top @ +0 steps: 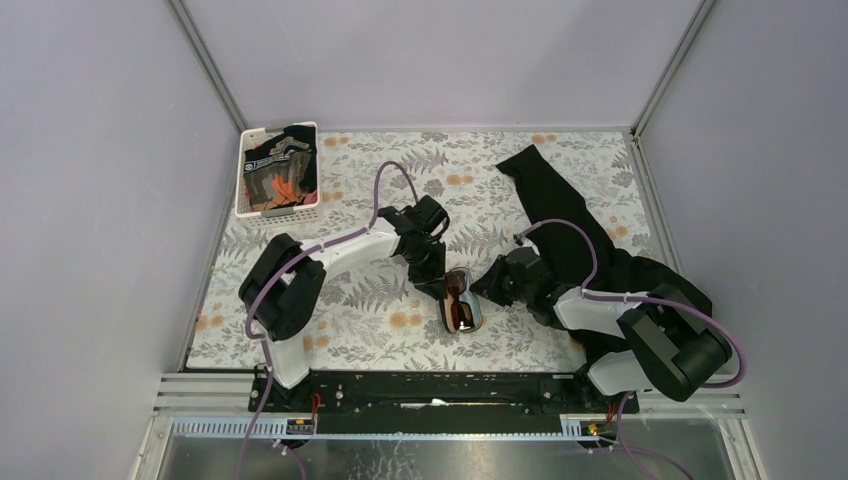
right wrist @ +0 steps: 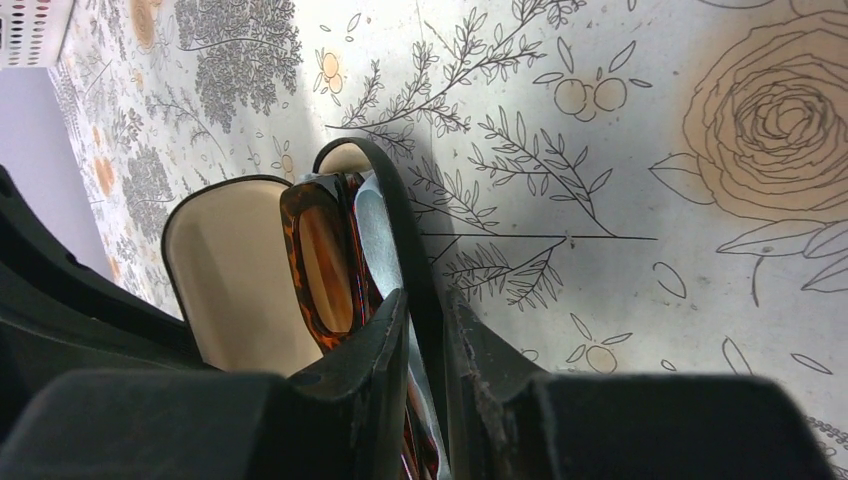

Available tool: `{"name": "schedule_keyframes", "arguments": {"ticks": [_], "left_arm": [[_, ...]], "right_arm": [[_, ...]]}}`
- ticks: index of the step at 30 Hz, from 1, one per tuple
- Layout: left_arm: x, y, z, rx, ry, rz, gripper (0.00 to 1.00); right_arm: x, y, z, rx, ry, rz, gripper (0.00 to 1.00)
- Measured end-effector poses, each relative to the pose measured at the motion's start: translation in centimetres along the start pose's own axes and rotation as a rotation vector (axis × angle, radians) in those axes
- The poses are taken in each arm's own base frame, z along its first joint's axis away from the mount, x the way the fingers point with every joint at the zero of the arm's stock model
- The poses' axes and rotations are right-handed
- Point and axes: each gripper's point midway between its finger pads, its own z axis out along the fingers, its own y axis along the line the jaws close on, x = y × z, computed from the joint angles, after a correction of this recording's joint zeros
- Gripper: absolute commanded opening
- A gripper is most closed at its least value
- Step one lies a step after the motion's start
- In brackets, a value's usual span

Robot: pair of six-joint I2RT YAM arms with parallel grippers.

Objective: Organize the sunglasses
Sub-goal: Close the sunglasses case at the center of the board.

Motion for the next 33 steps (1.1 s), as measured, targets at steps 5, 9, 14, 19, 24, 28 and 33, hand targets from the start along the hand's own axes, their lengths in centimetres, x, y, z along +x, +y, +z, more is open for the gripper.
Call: {"name": "schedule_keyframes", "arguments": {"ticks": [5, 9, 14, 19, 24, 28, 33], "left_arm": [[-0.1, -0.2, 0.0, -0.033, -0.005, 0.018, 0.13], [-0.3, -0.5, -0.1, -0.047, -0.010, 0.036, 0.13], [-0.5, -0.7, 0.0, -0.072, -0.010, 0.057, 0.16], [-0.7, -0.8, -0.1, -0.083, -0.021, 0.074, 0.24], [-0.8, -0.8, 0.0, -0.090, -0.029, 0.085, 0.27], [-1.0, -1.1, 0.0, -0.084, -0.045, 0.105, 0.27], [-1.4, -1.5, -0.1, -0.072, -0.066, 0.131, 0.28]], "right_arm": [[0.1, -0.3, 0.1, 0.019, -0.009, -0.009, 0.15], [0.3, -0.5, 0.1, 0.034, -0.014, -0.014, 0.14], [0.4, -0.8, 0.1, 0.050, -0.017, -0.018, 0.12], [0.5, -1.0, 0.0, 0.062, -0.020, -0.023, 0.04], [0.5, -1.0, -0.1, 0.066, -0.023, -0.028, 0.00], [0.7, -1.2, -0.2, 0.079, -0.024, -0.032, 0.00], [1.0, -1.5, -0.4, 0.103, -0.023, -0.046, 0.00]]}}
